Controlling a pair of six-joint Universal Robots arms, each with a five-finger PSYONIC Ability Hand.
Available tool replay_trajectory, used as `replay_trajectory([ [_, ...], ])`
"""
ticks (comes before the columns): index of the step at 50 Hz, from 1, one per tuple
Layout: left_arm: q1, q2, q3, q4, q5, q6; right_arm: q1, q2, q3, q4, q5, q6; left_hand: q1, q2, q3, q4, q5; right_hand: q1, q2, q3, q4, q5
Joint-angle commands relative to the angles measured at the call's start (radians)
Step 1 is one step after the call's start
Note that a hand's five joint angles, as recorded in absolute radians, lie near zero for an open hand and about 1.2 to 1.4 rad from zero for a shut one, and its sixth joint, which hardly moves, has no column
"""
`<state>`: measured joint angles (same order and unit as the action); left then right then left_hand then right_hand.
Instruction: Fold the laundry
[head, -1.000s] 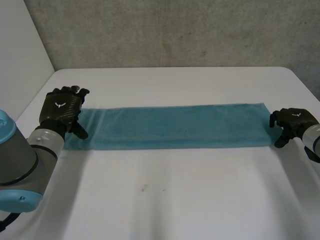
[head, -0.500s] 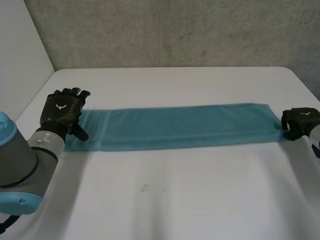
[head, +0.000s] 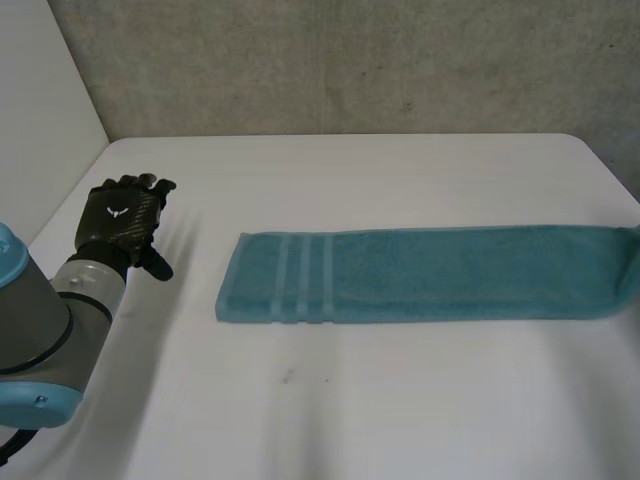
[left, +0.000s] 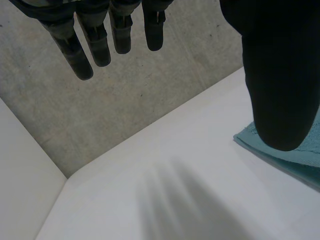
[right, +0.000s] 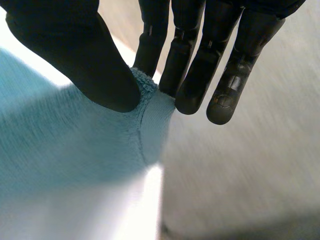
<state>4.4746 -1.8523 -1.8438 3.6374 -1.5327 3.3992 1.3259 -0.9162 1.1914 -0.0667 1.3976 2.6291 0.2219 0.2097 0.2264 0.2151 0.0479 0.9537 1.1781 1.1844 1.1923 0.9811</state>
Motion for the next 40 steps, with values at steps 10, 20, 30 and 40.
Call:
replay_trajectory([
  [10,0.002,0.002,0.002,0.0,-0.004,0.0,0.8,-0.007,-0.105,-0.123,-0.095,0.189,-0.044,-0.031,-0.048,-0.037,-0.044,0.443,0.218,0.212,0.204,0.241],
  [20,0.003,0.002,0.0,0.0,-0.003,0.0,1.096,0.235,-0.242,-0.183,-0.115,0.195,-0.044,-0.031,-0.048,-0.037,-0.044,0.443,0.218,0.212,0.204,0.241],
  [30,0.002,0.002,0.0,0.0,0.0,0.0,1.132,0.329,-0.308,-0.117,0.015,0.166,-0.044,-0.031,-0.048,-0.037,-0.044,-0.507,-0.731,-0.738,-0.746,-0.709],
  [40,-0.029,-0.001,0.021,-0.002,0.006,-0.008,0.955,0.024,-0.135,-0.021,0.141,0.213,-0.044,-0.031,-0.048,-0.037,-0.044,-0.779,-1.004,-1.01,-1.018,-0.981],
])
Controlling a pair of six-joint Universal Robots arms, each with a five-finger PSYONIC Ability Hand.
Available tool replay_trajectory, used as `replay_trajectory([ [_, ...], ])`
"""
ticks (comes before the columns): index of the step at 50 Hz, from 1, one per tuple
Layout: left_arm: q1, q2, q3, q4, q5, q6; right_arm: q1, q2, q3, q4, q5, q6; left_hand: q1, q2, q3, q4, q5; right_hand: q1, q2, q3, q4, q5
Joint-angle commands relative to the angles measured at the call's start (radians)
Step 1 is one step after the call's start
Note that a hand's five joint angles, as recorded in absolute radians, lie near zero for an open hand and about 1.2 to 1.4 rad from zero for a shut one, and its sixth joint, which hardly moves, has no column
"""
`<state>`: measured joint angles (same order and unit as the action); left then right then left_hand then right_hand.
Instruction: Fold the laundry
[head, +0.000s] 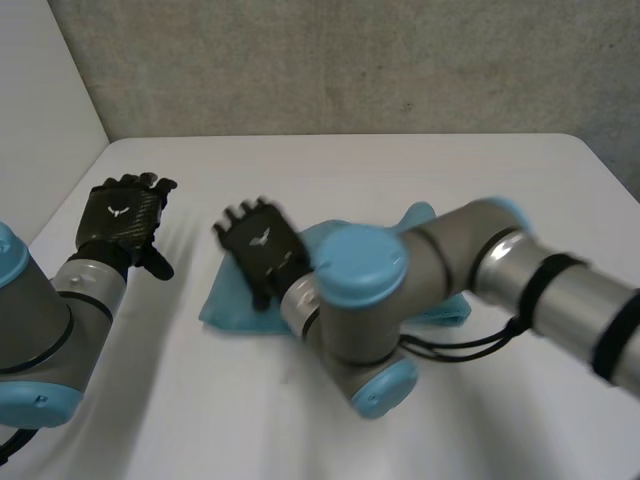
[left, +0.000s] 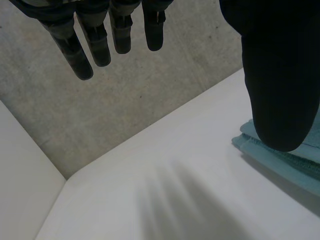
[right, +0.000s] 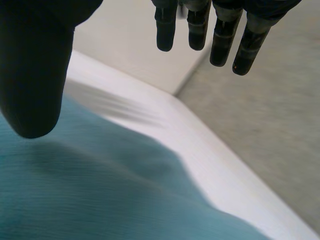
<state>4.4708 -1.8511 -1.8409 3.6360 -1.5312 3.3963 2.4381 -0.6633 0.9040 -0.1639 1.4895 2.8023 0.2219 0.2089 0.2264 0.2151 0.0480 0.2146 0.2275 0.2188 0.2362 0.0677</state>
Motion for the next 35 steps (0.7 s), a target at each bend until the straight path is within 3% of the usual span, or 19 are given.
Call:
replay_trajectory([
  [1,-0.036,-0.002,0.022,0.0,0.006,-0.005,-0.177,-0.249,0.177,0.083,0.051,0.048,-0.044,-0.031,-0.048,-0.037,-0.044,-0.04,-0.053,-0.044,-0.062,-0.068],
  [6,-0.108,-0.033,0.072,-0.008,0.006,-0.005,-0.284,-0.32,0.32,0.121,0.048,0.104,-0.041,-0.028,-0.045,-0.034,-0.041,-0.04,-0.053,-0.044,-0.062,-0.068],
  [11,-0.143,-0.088,0.117,-0.03,0.006,-0.005,-0.441,-0.352,0.507,0.126,-0.029,0.115,-0.041,-0.028,-0.045,-0.034,-0.041,0.07,0.057,0.065,0.048,0.042],
  [19,-0.173,-0.117,0.149,-0.033,0.005,-0.006,-0.545,-0.349,0.668,0.024,-0.109,0.109,-0.035,-0.022,-0.039,-0.028,-0.035,0.267,0.254,0.262,0.245,0.239],
  [21,-0.173,-0.117,0.149,-0.034,0.003,-0.006,-0.562,-0.348,0.71,-0.028,-0.11,0.102,-0.035,-0.022,-0.039,-0.028,-0.035,0.407,0.394,0.403,0.385,0.379],
  [22,-0.173,-0.115,0.147,-0.034,0.003,-0.006,-0.57,-0.345,0.723,-0.061,-0.106,0.1,-0.035,-0.022,-0.039,-0.028,-0.035,0.608,0.595,0.604,0.587,0.581],
  [24,-0.173,-0.114,0.141,-0.036,0.003,-0.008,-0.573,-0.343,0.728,-0.08,-0.104,0.1,-0.035,-0.022,-0.039,-0.028,-0.035,0.747,0.734,0.743,0.725,0.719],
  [25,-0.173,-0.111,0.138,-0.036,0.003,-0.008,-0.582,-0.343,0.731,-0.11,-0.103,0.098,-0.035,-0.022,-0.039,-0.028,-0.035,1.068,1.055,1.064,1.046,1.04],
  [26,-0.171,-0.108,0.137,-0.036,0.003,-0.008,-0.591,-0.343,0.727,-0.14,-0.098,0.089,-0.035,-0.022,-0.039,-0.028,-0.035,1.181,1.168,1.176,1.159,1.153],
  [35,-0.16,-0.083,0.117,-0.042,0.002,-0.009,-0.547,-0.366,0.567,-0.149,-0.011,-0.115,-0.038,-0.025,-0.042,-0.031,-0.038,1.182,1.169,1.178,1.16,1.154],
])
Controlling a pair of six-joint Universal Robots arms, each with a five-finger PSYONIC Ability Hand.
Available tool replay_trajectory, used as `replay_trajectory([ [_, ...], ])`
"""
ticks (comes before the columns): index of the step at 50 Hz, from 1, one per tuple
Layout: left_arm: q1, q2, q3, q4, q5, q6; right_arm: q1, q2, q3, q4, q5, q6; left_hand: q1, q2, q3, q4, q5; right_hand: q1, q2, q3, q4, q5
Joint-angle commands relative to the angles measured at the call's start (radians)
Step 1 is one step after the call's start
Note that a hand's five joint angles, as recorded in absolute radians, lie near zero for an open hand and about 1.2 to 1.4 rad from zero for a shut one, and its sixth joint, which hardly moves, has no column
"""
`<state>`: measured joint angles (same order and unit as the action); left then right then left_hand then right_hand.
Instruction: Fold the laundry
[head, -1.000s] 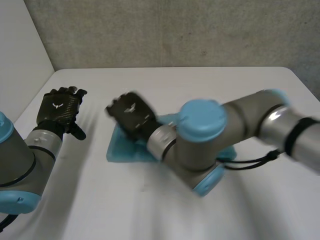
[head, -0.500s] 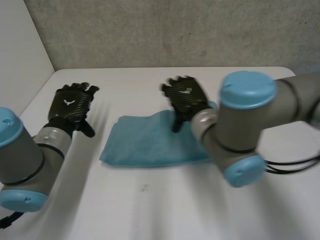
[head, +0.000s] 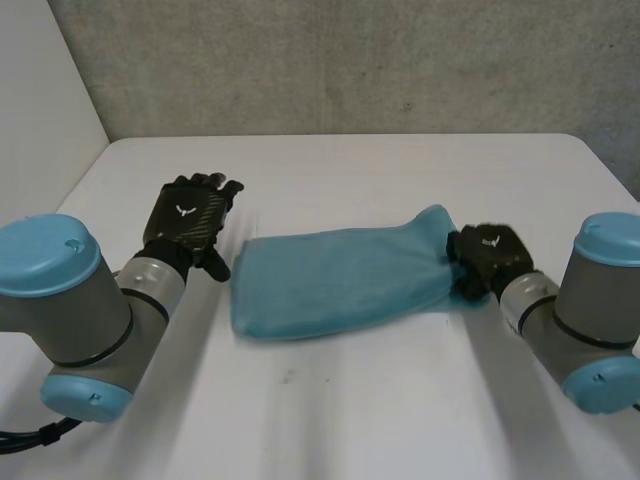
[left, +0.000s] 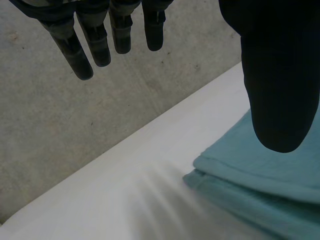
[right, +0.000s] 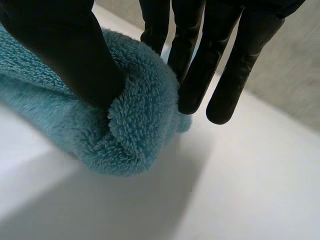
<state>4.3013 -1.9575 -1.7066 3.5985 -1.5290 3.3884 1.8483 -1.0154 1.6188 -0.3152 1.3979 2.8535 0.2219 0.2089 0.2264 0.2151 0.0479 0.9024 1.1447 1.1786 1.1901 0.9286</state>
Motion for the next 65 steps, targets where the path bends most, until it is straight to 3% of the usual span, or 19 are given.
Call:
replay_trajectory([
  [1,0.011,0.026,-0.019,-0.004,-0.002,-0.001,0.043,-0.014,-0.148,0.002,0.081,-0.166,-0.038,-0.025,-0.042,-0.031,-0.038,0.494,0.252,0.218,0.206,0.293],
  [2,0.011,0.028,-0.021,-0.004,-0.002,-0.001,0.075,-0.015,-0.17,0.014,0.091,-0.174,-0.038,-0.025,-0.042,-0.031,-0.038,0.494,0.252,0.218,0.206,0.293],
  [3,0.011,0.029,-0.022,-0.004,-0.003,-0.001,0.201,-0.008,-0.269,0.065,0.116,-0.183,-0.038,-0.025,-0.042,-0.031,-0.038,0.494,0.252,0.218,0.206,0.293],
  [7,0.009,0.043,-0.027,-0.004,-0.005,0.0,0.362,0.062,-0.438,0.164,0.118,-0.184,-0.044,-0.031,-0.048,-0.037,-0.044,0.494,0.252,0.218,0.206,0.293],
  [13,0.018,0.068,-0.036,-0.004,-0.007,0.003,0.5,0.224,-0.6,0.245,0.107,-0.198,-0.047,-0.033,-0.051,-0.04,-0.047,0.494,0.252,0.218,0.206,0.293],
  [20,0.049,0.101,-0.057,-0.009,-0.007,0.002,0.647,0.324,-0.602,0.251,0.104,-0.272,-0.047,-0.034,-0.051,-0.04,-0.047,0.494,0.252,0.218,0.206,0.293],
  [21,0.052,0.104,-0.057,-0.009,-0.007,0.0,0.651,0.327,-0.602,0.251,0.113,-0.281,-0.047,-0.034,-0.051,-0.04,-0.047,0.413,0.171,0.137,0.126,0.213],
  [25,0.063,0.111,-0.051,-0.017,-0.004,-0.001,0.643,0.301,-0.597,0.245,0.15,-0.284,-0.047,-0.034,-0.051,-0.04,-0.047,-0.58,-0.822,-0.856,-0.867,-0.78],
  [26,0.063,0.111,-0.048,-0.017,-0.003,-0.003,0.638,0.269,-0.591,0.249,0.173,-0.276,-0.047,-0.034,-0.051,-0.04,-0.047,-0.728,-0.97,-1.004,-1.016,-0.929],
  [30,0.061,0.112,-0.027,-0.017,-0.002,-0.001,0.597,0.137,-0.548,0.242,0.196,-0.203,-0.047,-0.034,-0.051,-0.04,-0.047,-0.728,-0.97,-1.004,-1.016,-0.929],
  [33,0.043,0.109,0.011,-0.021,-0.002,-0.001,0.583,0.113,-0.536,0.242,0.194,-0.177,-0.047,-0.034,-0.051,-0.04,-0.047,-0.728,-0.97,-1.004,-1.016,-0.929],
  [34,0.037,0.109,0.022,-0.024,-0.002,-0.003,0.527,0.036,-0.495,0.243,0.185,-0.034,-0.047,-0.034,-0.051,-0.04,-0.047,-0.728,-0.97,-1.004,-1.016,-0.929],
  [36,0.011,0.109,0.056,-0.043,0.0,-0.015,0.514,0.018,-0.485,0.246,0.179,0.005,-0.044,-0.031,-0.048,-0.037,-0.044,-0.728,-0.97,-1.004,-1.016,-0.929],
  [37,0.0,0.108,0.071,-0.05,0.0,-0.023,0.485,-0.024,-0.458,0.251,0.165,0.114,-0.044,-0.031,-0.048,-0.037,-0.044,-0.728,-0.97,-1.004,-1.016,-0.929],
  [40,-0.044,0.092,0.139,-0.089,0.0,-0.084,0.474,-0.04,-0.447,0.254,0.158,0.147,-0.038,-0.025,-0.042,-0.031,-0.038,-0.728,-0.97,-1.004,-1.016,-0.929],
  [45,-0.118,0.013,0.254,-0.178,0.003,-0.199,0.327,-0.109,-0.35,0.28,0.098,0.309,-0.029,-0.016,-0.033,-0.022,-0.03,-0.728,-0.97,-1.004,-1.016,-0.929],
  [53,-0.183,-0.179,0.435,-0.305,-0.003,-0.29,0.241,-0.097,-0.341,0.304,0.079,0.333,-0.023,-0.01,-0.028,-0.016,-0.024,-0.728,-0.97,-1.004,-1.016,-0.929],
  [60,-0.181,-0.247,0.446,-0.314,-0.051,-0.284,0.227,0.052,-0.448,0.36,0.032,0.326,-0.011,0.002,-0.016,-0.005,-0.012,-0.728,-0.97,-1.004,-1.016,-0.929],
  [65,-0.169,-0.251,0.409,-0.336,-0.115,-0.276,0.227,0.152,-0.585,0.459,-0.06,0.33,-0.014,-0.001,-0.019,-0.007,-0.015,-0.728,-0.97,-1.004,-1.016,-0.929],
])
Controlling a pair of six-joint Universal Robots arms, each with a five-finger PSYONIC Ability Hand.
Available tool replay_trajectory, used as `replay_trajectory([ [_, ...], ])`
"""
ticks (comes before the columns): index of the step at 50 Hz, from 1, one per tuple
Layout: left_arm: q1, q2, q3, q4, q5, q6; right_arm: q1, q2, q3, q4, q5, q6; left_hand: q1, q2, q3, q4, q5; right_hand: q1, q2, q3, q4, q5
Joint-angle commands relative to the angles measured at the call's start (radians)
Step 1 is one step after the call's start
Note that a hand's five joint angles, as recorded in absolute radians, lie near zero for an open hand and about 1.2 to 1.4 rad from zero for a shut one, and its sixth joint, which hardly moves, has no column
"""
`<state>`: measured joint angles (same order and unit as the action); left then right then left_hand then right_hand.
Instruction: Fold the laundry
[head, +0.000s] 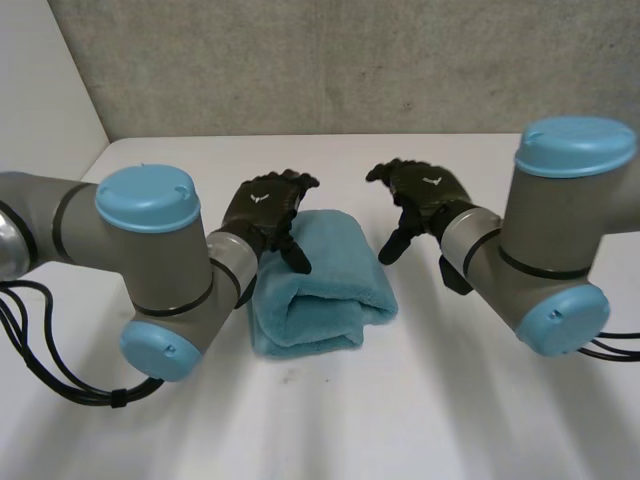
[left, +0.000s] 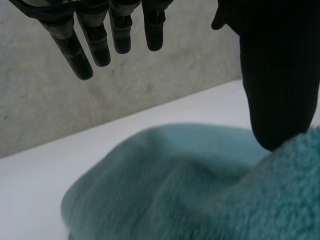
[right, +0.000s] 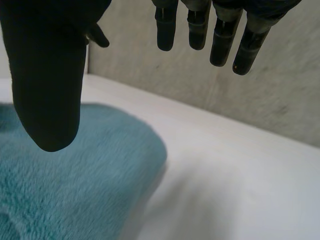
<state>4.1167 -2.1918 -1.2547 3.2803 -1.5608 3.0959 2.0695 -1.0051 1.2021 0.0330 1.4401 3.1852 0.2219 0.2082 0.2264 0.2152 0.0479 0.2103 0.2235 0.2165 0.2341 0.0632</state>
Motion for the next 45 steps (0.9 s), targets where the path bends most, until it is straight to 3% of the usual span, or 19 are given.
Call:
replay_trajectory([
  [1,0.017,-0.016,-0.052,-0.027,-0.087,0.018,0.008,0.154,-0.185,0.123,-0.113,-0.004,-0.014,-0.001,-0.019,-0.008,-0.015,-0.036,-0.049,-0.042,-0.06,-0.063],
  [15,0.02,-0.002,-0.176,-0.1,-0.096,0.161,0.012,0.387,-0.464,0.361,-0.187,-0.048,-0.032,-0.018,-0.036,-0.025,-0.032,-0.036,-0.049,-0.042,-0.06,-0.063],
  [23,0.04,0.013,-0.18,-0.093,-0.126,0.173,0.012,0.413,-0.49,0.384,-0.167,-0.149,-0.032,-0.018,-0.036,-0.025,-0.032,-0.036,-0.049,-0.042,-0.06,-0.063],
  [31,0.042,0.079,-0.167,-0.091,-0.146,0.175,0.015,0.396,-0.49,0.38,-0.126,-0.154,-0.035,-0.021,-0.039,-0.028,-0.035,-0.036,-0.049,-0.042,-0.06,-0.063],
  [36,0.042,0.168,-0.143,-0.103,-0.148,0.184,0.006,0.271,-0.483,0.347,-0.078,-0.127,-0.038,-0.024,-0.042,-0.031,-0.038,-0.036,-0.049,-0.042,-0.06,-0.063],
  [41,0.051,0.311,-0.097,-0.122,-0.142,0.178,-0.003,0.032,-0.408,0.249,0.026,-0.044,-0.029,-0.015,-0.033,-0.022,-0.03,-0.036,-0.049,-0.042,-0.06,-0.063],
  [45,0.088,0.394,-0.054,-0.165,-0.139,0.175,-0.047,-0.129,-0.316,0.203,0.103,-0.065,-0.026,-0.012,-0.031,-0.019,-0.027,-0.036,-0.049,-0.042,-0.06,-0.063],
])
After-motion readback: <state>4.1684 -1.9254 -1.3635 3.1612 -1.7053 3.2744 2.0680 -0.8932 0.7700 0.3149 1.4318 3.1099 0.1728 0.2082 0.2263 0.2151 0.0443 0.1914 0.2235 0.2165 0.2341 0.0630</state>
